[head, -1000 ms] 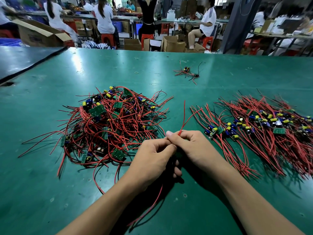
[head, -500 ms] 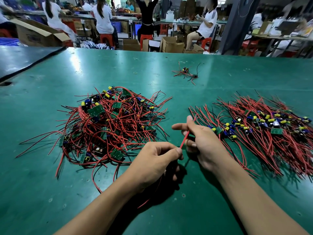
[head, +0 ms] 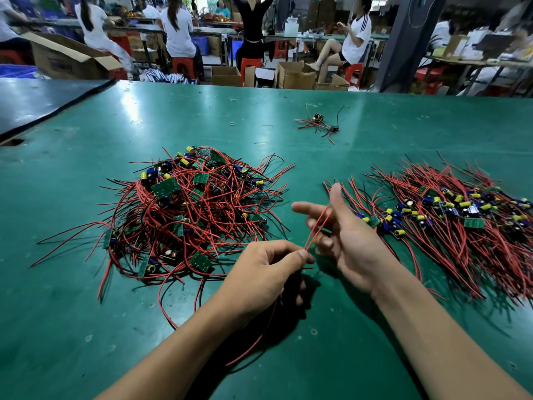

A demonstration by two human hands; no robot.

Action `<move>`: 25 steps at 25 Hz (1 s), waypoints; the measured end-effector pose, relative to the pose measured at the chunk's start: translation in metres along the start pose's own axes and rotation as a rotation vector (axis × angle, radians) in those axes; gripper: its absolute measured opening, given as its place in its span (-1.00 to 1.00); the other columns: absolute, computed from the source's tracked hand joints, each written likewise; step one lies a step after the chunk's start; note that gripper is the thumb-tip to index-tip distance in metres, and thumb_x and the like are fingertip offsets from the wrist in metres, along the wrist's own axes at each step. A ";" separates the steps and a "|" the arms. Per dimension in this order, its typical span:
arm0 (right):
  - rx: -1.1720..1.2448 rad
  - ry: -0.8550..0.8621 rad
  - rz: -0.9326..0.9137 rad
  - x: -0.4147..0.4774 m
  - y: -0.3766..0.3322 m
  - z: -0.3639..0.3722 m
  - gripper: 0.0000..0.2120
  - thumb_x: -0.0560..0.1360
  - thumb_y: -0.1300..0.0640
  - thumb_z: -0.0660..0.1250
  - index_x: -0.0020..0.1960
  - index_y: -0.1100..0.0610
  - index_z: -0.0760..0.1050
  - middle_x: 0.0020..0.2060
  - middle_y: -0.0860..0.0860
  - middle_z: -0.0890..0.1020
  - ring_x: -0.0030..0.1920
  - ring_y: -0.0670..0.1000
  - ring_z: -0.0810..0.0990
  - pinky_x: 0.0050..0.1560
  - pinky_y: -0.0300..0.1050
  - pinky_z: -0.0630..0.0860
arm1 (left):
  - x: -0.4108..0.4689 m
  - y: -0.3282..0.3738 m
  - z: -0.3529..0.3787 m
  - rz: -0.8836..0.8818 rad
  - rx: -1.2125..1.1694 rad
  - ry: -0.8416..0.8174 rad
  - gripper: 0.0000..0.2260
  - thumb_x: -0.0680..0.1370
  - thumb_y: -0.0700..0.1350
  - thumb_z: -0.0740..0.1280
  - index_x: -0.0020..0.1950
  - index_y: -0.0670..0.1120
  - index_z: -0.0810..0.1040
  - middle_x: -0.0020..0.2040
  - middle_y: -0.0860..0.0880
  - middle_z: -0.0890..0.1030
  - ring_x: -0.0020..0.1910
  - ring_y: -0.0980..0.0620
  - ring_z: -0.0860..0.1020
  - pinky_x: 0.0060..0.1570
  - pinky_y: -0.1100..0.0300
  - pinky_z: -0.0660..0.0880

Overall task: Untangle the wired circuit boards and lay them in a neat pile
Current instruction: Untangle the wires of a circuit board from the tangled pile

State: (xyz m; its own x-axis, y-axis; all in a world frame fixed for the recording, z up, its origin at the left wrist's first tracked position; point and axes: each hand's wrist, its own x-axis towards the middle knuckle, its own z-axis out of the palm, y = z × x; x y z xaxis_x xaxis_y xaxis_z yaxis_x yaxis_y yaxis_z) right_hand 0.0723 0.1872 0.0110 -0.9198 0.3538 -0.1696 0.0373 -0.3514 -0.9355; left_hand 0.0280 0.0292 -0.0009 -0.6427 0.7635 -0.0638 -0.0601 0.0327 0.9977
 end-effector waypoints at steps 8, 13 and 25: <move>-0.310 0.003 -0.044 -0.003 0.013 -0.003 -0.50 0.50 -0.29 0.32 -0.05 0.15 0.71 -0.48 0.12 0.38 -0.54 -0.03 0.30 -0.50 -0.22 0.19 | -0.001 0.003 -0.002 -0.004 -0.051 0.004 -0.78 0.60 -0.17 0.30 -0.20 -0.05 0.66 -0.42 -0.12 0.58 -0.54 -0.04 0.53 -0.50 0.28 0.44; -0.353 0.122 -0.130 0.003 0.006 -0.014 -0.56 0.56 -0.19 0.26 -0.12 0.16 0.68 -0.56 0.04 0.25 -0.59 -0.08 0.14 -0.56 -0.30 0.08 | -0.003 0.006 -0.003 -0.027 -0.032 -0.032 -0.78 0.59 -0.15 0.31 -0.24 -0.06 0.64 -0.43 -0.11 0.57 -0.54 -0.05 0.51 -0.49 0.27 0.43; -0.092 0.128 -0.003 0.008 0.001 -0.016 -0.50 0.69 -0.12 0.06 -0.02 0.12 0.69 -0.34 -0.09 0.51 -0.53 -0.14 0.27 -0.52 -0.28 0.09 | -0.005 0.009 -0.003 -0.061 -0.067 -0.065 -0.77 0.59 -0.16 0.31 -0.25 -0.09 0.63 -0.45 -0.11 0.55 -0.53 -0.04 0.49 -0.49 0.27 0.41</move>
State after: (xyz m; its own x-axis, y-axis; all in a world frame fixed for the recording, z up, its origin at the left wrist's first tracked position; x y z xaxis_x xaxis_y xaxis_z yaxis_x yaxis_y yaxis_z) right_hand 0.0715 0.2038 0.0038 -0.8629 0.4646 -0.1990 0.0751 -0.2715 -0.9595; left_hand 0.0281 0.0239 0.0088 -0.5857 0.8015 -0.1204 -0.1498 0.0389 0.9879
